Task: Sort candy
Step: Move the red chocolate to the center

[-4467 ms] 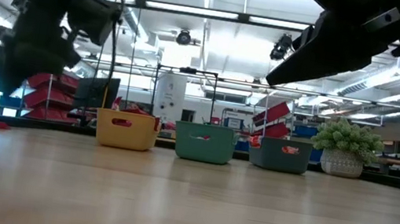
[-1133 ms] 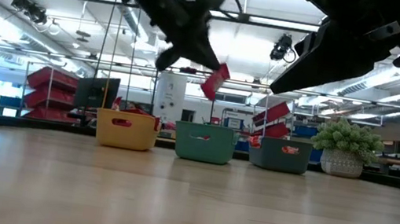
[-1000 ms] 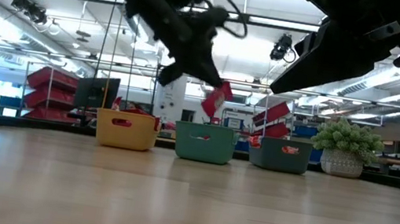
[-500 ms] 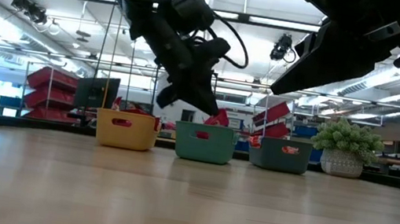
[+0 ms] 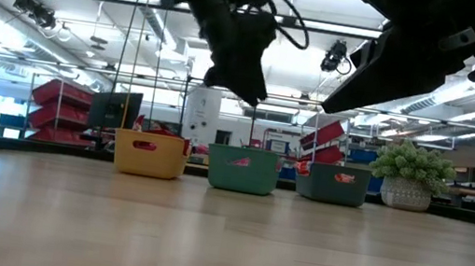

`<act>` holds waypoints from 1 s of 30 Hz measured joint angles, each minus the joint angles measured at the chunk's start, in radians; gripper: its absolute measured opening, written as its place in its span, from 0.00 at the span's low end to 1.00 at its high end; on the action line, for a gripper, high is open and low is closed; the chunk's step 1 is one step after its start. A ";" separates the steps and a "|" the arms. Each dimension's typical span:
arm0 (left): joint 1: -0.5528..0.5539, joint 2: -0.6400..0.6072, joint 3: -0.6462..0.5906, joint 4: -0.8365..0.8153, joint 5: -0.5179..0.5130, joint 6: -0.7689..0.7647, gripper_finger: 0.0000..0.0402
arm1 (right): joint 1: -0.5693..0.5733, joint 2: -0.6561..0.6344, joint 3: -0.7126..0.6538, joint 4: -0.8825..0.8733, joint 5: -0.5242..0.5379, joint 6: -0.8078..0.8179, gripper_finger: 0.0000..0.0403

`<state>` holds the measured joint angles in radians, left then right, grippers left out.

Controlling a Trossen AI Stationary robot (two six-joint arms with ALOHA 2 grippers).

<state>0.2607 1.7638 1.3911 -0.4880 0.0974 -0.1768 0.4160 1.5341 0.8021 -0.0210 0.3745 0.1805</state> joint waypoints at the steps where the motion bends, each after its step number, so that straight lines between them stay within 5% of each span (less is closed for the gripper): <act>1: -0.004 -0.001 0.031 -0.059 -0.008 0.022 0.37 | 0.000 0.000 0.000 -0.004 0.001 -0.004 0.00; 5: -0.049 -0.016 0.113 -0.239 -0.089 0.096 0.27 | 0.000 0.000 0.000 -0.027 0.046 -0.024 0.00; 11: -0.154 -0.085 0.069 -0.337 -0.134 0.099 0.02 | -0.019 0.000 -0.081 0.097 0.049 -0.074 0.00; 21: -0.411 -0.180 -0.009 -0.524 -0.135 -0.049 0.01 | -0.028 0.000 -0.259 0.467 -0.013 -0.051 0.00; 30: -0.722 -0.182 -0.022 -0.660 -0.118 -0.487 0.00 | -0.028 0.000 -0.268 0.503 -0.013 -0.045 0.00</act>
<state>-0.4611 1.5818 1.3689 -1.1483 -0.0209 -0.6637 0.3878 1.5337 0.5339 0.4817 0.3611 0.1355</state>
